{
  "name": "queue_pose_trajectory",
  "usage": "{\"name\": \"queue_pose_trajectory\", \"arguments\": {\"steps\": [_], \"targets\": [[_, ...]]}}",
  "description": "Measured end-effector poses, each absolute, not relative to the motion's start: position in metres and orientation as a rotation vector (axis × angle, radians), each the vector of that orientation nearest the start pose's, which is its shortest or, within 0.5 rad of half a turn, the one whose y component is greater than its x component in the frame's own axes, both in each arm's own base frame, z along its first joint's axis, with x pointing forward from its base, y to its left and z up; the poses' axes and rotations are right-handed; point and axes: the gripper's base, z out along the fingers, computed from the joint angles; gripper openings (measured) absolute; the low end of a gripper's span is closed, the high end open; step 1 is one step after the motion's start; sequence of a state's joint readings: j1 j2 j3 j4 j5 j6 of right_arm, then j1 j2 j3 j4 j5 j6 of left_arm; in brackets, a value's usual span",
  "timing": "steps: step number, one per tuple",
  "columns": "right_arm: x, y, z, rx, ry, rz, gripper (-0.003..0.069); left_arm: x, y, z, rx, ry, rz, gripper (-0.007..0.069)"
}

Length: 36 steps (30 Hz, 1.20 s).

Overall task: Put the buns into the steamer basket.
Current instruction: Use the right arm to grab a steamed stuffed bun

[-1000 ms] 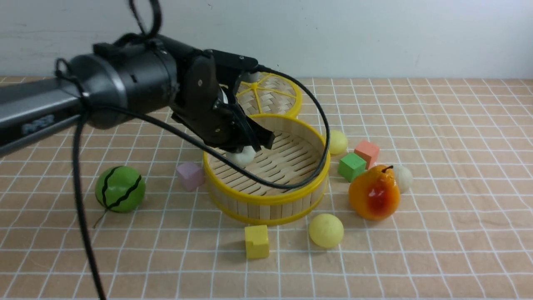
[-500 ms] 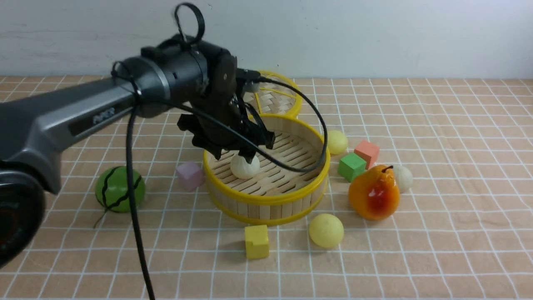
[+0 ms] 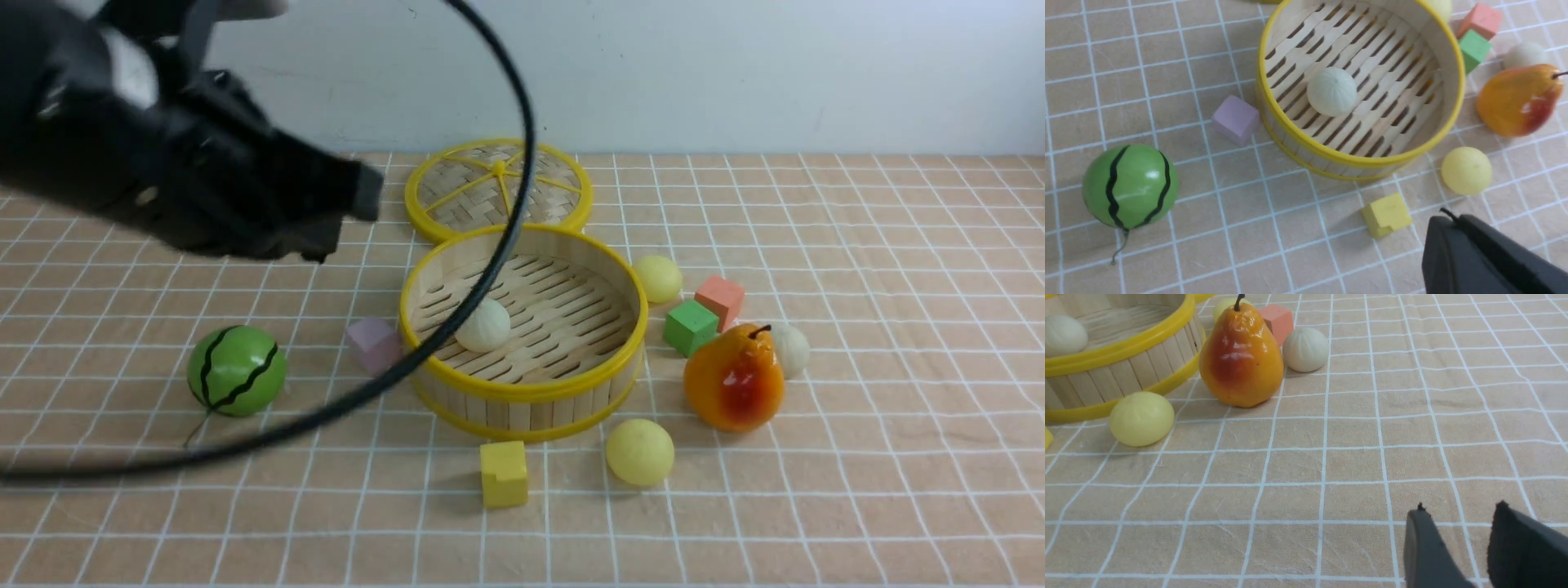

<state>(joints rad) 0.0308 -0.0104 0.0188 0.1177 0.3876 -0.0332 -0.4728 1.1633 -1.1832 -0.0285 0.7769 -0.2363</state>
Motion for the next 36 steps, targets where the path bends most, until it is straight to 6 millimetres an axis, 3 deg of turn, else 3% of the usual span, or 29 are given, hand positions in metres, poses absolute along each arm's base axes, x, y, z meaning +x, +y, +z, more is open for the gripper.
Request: {"name": "queue_pose_trajectory", "arguments": {"steps": [3, 4, 7, 13, 17, 21, 25, 30, 34, 36], "targets": [[0.052, 0.006, 0.173, 0.012, 1.878, 0.115, 0.0239, 0.170, -0.091, 0.360, 0.215, 2.134, -0.497, -0.0013], [0.052, 0.006, 0.173, 0.012, 1.878, 0.115, 0.0239, 0.165, -0.089, 0.360, 0.210, 2.112, -0.508, -0.0013], [0.052, 0.006, 0.173, 0.012, 1.878, 0.115, 0.0239, 0.131, -0.071, 0.323, 0.163, 1.953, -0.566, -0.0013], [0.052, 0.006, 0.173, 0.012, 1.878, 0.115, 0.0239, 0.094, -0.048, 0.271, 0.110, 1.694, -0.614, -0.0013], [0.052, 0.005, 0.173, 0.009, 1.874, 0.110, 0.0239, 0.086, -0.043, 0.246, 0.096, 1.679, -0.619, -0.0013], [0.053, 0.006, 0.175, 0.072, 1.837, 0.175, 0.0239, 0.085, -0.043, 0.237, 0.094, 1.701, -0.615, -0.0013], [0.056, 0.008, 0.190, 0.384, 1.635, 0.495, 0.0239, 0.084, -0.042, 0.231, 0.093, 1.723, -0.612, -0.0013], [0.056, 0.004, 0.203, 0.606, 1.455, 0.714, 0.0238, 0.084, -0.042, 0.225, 0.095, 1.745, -0.607, -0.0013], [0.055, 0.011, 0.224, 0.525, 1.546, 0.706, 0.0220, 0.084, -0.042, 0.223, 0.096, 1.759, -0.605, -0.0013], [0.062, 0.020, 0.260, 0.313, 1.782, 0.594, 0.0189, 0.084, -0.042, 0.223, 0.097, 1.761, -0.604, -0.0013]]}}
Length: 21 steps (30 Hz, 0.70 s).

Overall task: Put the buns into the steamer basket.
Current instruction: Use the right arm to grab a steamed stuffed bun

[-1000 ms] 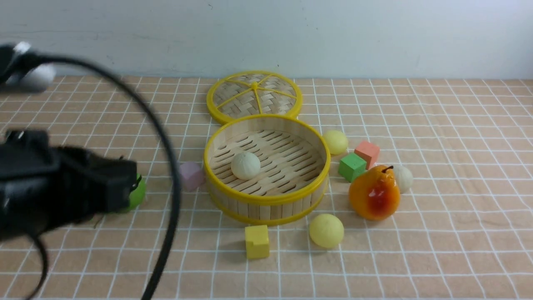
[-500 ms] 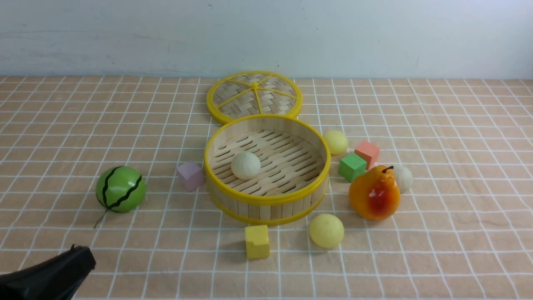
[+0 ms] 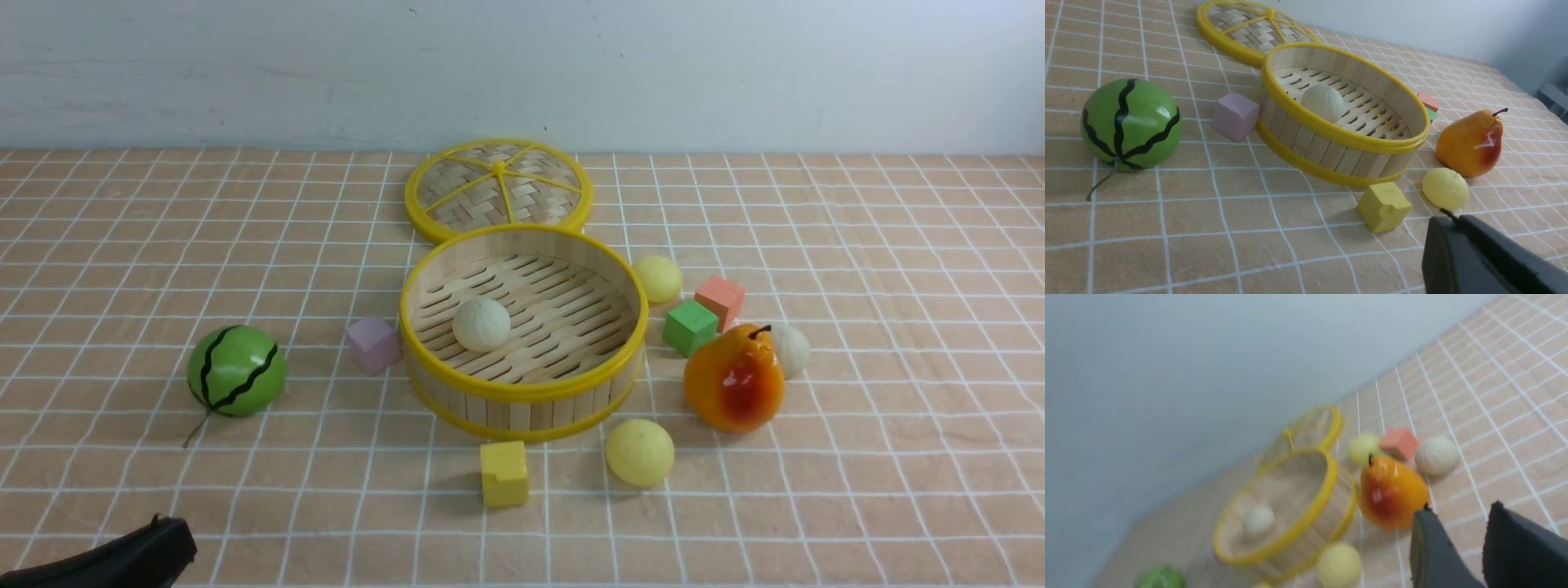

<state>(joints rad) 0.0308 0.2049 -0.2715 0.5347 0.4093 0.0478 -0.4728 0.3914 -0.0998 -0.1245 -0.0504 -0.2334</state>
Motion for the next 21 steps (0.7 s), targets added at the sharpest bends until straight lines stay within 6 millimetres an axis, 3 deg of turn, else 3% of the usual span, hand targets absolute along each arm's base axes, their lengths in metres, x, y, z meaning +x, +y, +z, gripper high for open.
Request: {"name": "queue_pose_trajectory", "arguments": {"steps": [1, 2, 3, 4, 7, 8, 10, 13, 17, 21], "targets": [[0.064, 0.021, 0.263, 0.297, 1.802, 0.589, 0.0187, 0.084, -0.042, 0.223, 0.097, 1.761, -0.604, -0.0013], [0.069, 0.025, 0.279, 0.181, 1.917, 0.538, 0.0172, 0.084, -0.042, 0.223, 0.097, 1.761, -0.604, -0.0013], [0.086, 0.030, 0.294, 0.053, 2.102, 0.488, 0.0153, 0.084, -0.042, 0.223, 0.097, 1.761, -0.604, -0.0013], [0.087, 0.031, 0.299, 0.024, 2.120, 0.483, 0.0149, 0.084, -0.042, 0.223, 0.097, 1.761, -0.604, -0.0013], [0.140, 0.037, 0.315, -0.087, 2.402, 0.489, 0.0107, 0.084, -0.042, 0.223, 0.097, 1.761, -0.604, -0.0013], [0.140, 0.037, 0.317, -0.093, 2.398, 0.491, 0.0105, 0.084, -0.042, 0.223, 0.097, 1.761, -0.604, -0.0013], [0.174, 0.045, 0.312, -0.136, 2.535, 0.518, 0.0073, 0.084, -0.042, 0.223, 0.097, 1.761, -0.604, -0.0013], [0.208, 0.066, 0.299, -0.253, 2.670, 0.550, 0.0028, 0.084, -0.042, 0.223, 0.097, 1.761, -0.604, -0.0013], [0.240, 0.110, 0.271, -0.476, 2.800, 0.520, 0.0007, 0.084, -0.042, 0.223, 0.097, 1.761, -0.604, -0.0011], [0.267, 0.151, 0.257, -0.580, 2.804, 0.432, 0.0016, 0.084, -0.042, 0.223, 0.097, 1.761, -0.604, -0.0008]]}}
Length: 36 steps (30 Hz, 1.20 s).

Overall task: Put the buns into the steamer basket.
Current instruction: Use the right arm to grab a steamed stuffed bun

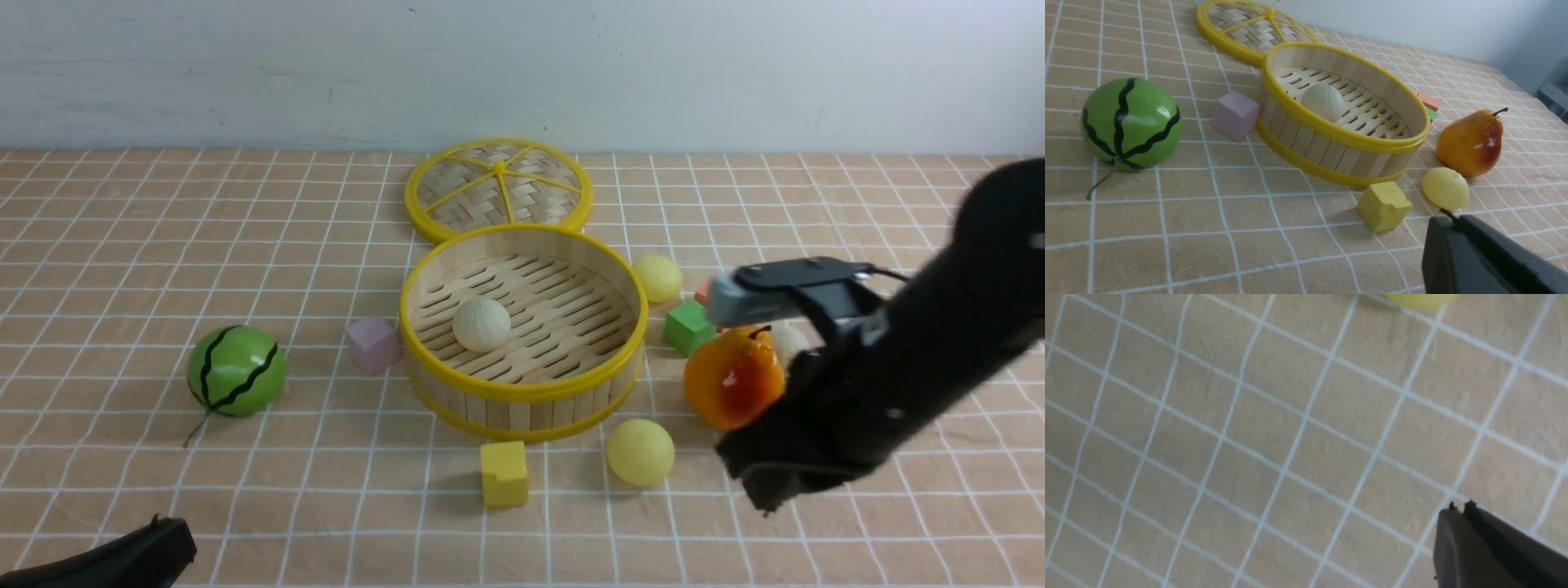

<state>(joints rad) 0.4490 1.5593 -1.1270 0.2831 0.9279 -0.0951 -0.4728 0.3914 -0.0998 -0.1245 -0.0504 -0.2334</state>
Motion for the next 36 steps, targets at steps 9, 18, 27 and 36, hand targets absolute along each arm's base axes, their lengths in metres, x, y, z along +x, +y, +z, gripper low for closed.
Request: {"name": "queue_pose_trajectory", "arguments": {"steps": [9, 18, 27, 36], "targets": [[0.323, 0.200, 0.223, -0.610, 2.775, 0.240, 0.0192, 0.084, -0.042, 0.223, 0.096, 1.761, -0.605, 0.0000], [0.341, 0.208, 0.210, -0.594, 2.696, 0.231, 0.0317, 0.084, -0.042, 0.223, 0.096, 1.761, -0.605, 0.0004], [0.347, 0.207, 0.198, -0.574, 2.705, 0.173, 0.0292, 0.084, -0.042, 0.223, 0.096, 1.761, -0.605, 0.0017], [0.347, 0.207, 0.196, -0.558, 2.712, 0.175, 0.0257, 0.084, -0.042, 0.223, 0.096, 1.761, -0.605, 0.0020]]}}
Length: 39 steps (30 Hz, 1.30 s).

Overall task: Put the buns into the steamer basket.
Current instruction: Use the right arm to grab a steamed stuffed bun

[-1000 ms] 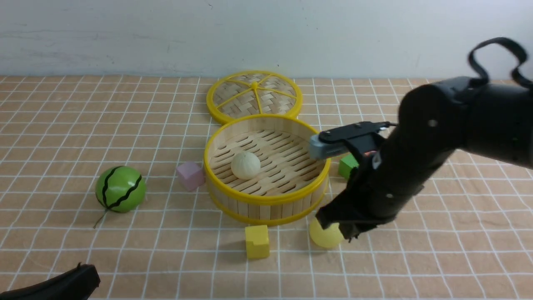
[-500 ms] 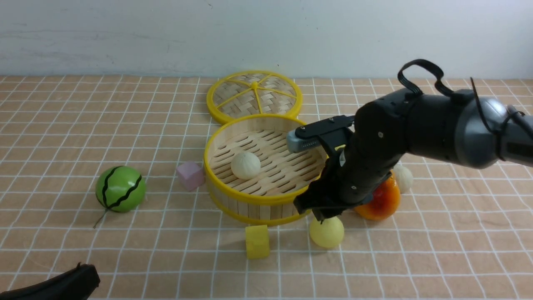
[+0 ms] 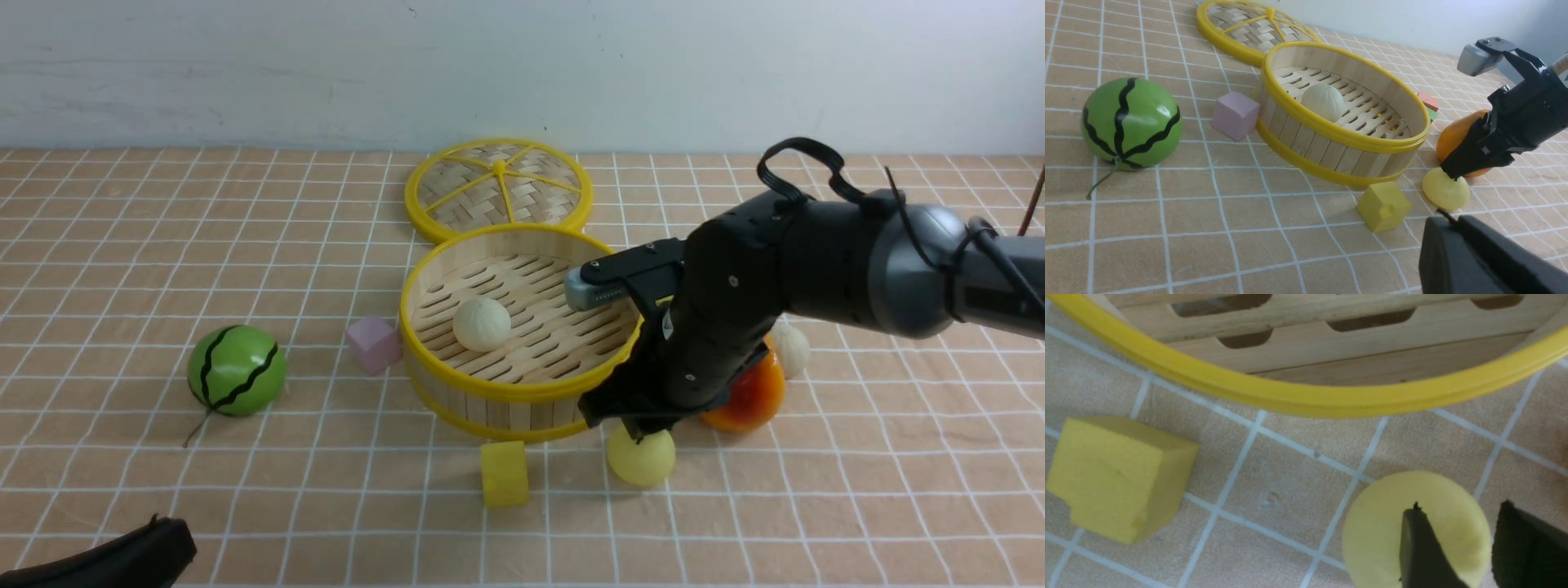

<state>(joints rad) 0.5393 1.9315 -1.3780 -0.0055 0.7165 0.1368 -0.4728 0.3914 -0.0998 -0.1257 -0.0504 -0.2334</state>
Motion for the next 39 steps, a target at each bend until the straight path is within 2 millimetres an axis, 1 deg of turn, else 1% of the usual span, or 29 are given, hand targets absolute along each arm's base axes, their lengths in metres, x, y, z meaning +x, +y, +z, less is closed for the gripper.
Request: {"name": "queue_pose_trajectory", "arguments": {"steps": [5, 9, 12, 16, 23, 30, 33, 35, 36, 37, 39], "targets": [[0.346, 0.208, 0.199, -0.520, 2.721, 0.208, 0.0251, 0.084, -0.042, 0.223, 0.096, 1.761, -0.605, 0.0024], [0.342, 0.207, 0.210, -0.503, 2.707, 0.235, 0.0251, 0.084, -0.042, 0.223, 0.096, 1.761, -0.605, 0.0029], [0.342, 0.207, 0.211, -0.498, 2.714, 0.238, 0.0251, 0.084, -0.042, 0.223, 0.096, 1.761, -0.605, 0.0032], [0.342, 0.207, 0.207, -0.500, 2.731, 0.231, 0.0251, 0.084, -0.042, 0.223, 0.096, 1.761, -0.605, 0.0038], [0.345, 0.209, 0.191, -0.504, 2.757, 0.219, 0.0251, 0.084, -0.042, 0.223, 0.095, 1.761, -0.606, 0.0039], [0.346, 0.210, 0.187, -0.504, 2.762, 0.217, 0.0241, 0.084, -0.042, 0.223, 0.095, 1.761, -0.606, 0.0043], [0.347, 0.210, 0.184, -0.505, 2.767, 0.214, 0.0185, 0.084, -0.042, 0.223, 0.095, 1.761, -0.606, 0.0046], [0.347, 0.210, 0.183, -0.505, 2.769, 0.214, 0.0126, 0.084, -0.042, 0.223, 0.095, 1.761, -0.606, 0.0046], [0.347, 0.210, 0.183, -0.507, 2.768, 0.213, 0.0119, 0.084, -0.042, 0.223, 0.095, 1.761, -0.606, 0.0046], [0.347, 0.210, 0.183, -0.520, 2.765, 0.211, 0.0064, 0.084, -0.042, 0.223, 0.095, 1.761, -0.606, 0.0046], [0.347, 0.210, 0.183, -0.540, 2.766, 0.206, 0.0008, 0.084, -0.042, 0.223, 0.095, 1.761, -0.606, 0.0046]]}}
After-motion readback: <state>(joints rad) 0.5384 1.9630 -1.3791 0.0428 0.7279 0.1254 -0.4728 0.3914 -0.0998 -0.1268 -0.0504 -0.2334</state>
